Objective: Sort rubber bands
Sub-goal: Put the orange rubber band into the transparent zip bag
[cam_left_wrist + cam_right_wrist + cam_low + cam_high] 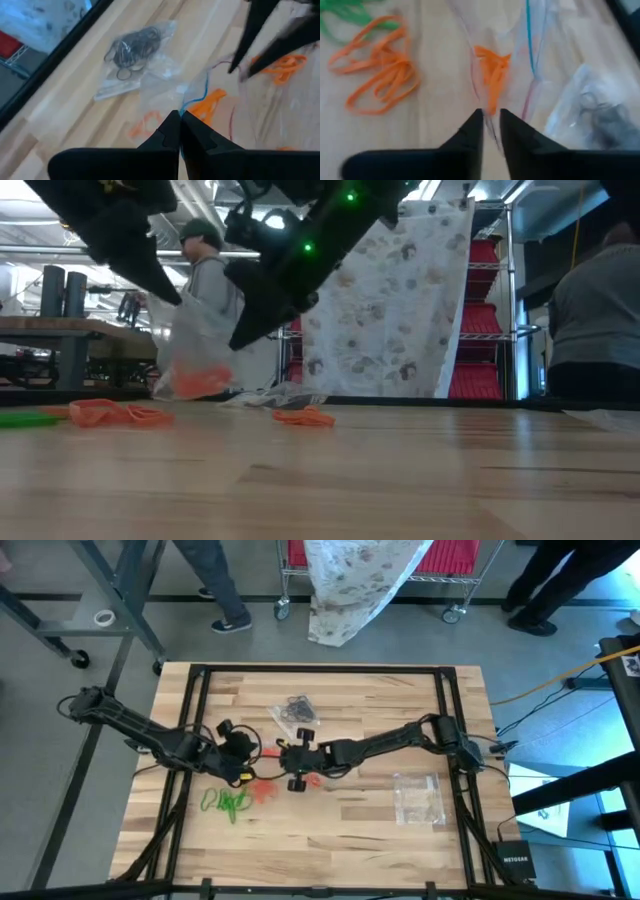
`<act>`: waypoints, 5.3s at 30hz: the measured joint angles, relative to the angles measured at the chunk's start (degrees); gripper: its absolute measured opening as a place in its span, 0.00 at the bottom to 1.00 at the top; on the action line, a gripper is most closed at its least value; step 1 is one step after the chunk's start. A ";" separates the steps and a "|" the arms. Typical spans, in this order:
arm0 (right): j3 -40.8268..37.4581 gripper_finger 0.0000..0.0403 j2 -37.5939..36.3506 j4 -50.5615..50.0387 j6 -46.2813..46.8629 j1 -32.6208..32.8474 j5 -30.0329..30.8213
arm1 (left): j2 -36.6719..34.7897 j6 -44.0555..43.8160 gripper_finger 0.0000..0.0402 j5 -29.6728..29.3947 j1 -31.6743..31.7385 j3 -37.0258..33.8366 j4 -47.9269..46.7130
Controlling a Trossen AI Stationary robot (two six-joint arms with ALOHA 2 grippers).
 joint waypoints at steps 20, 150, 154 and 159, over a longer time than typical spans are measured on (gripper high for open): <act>-7.34 0.41 -9.31 -12.50 5.81 3.65 -7.72 | 0.02 -7.94 0.00 2.52 0.00 -2.24 4.48; -22.22 0.02 -10.66 12.64 11.64 5.60 -7.01 | 0.00 -15.15 0.00 8.52 0.17 -2.22 14.58; -18.79 0.01 -14.60 13.34 9.19 5.60 -6.84 | 0.00 -14.99 0.00 8.52 0.17 -2.22 14.89; -14.16 0.02 -14.99 18.58 4.74 5.24 -6.58 | 0.00 -14.71 0.00 8.50 0.17 -2.22 16.25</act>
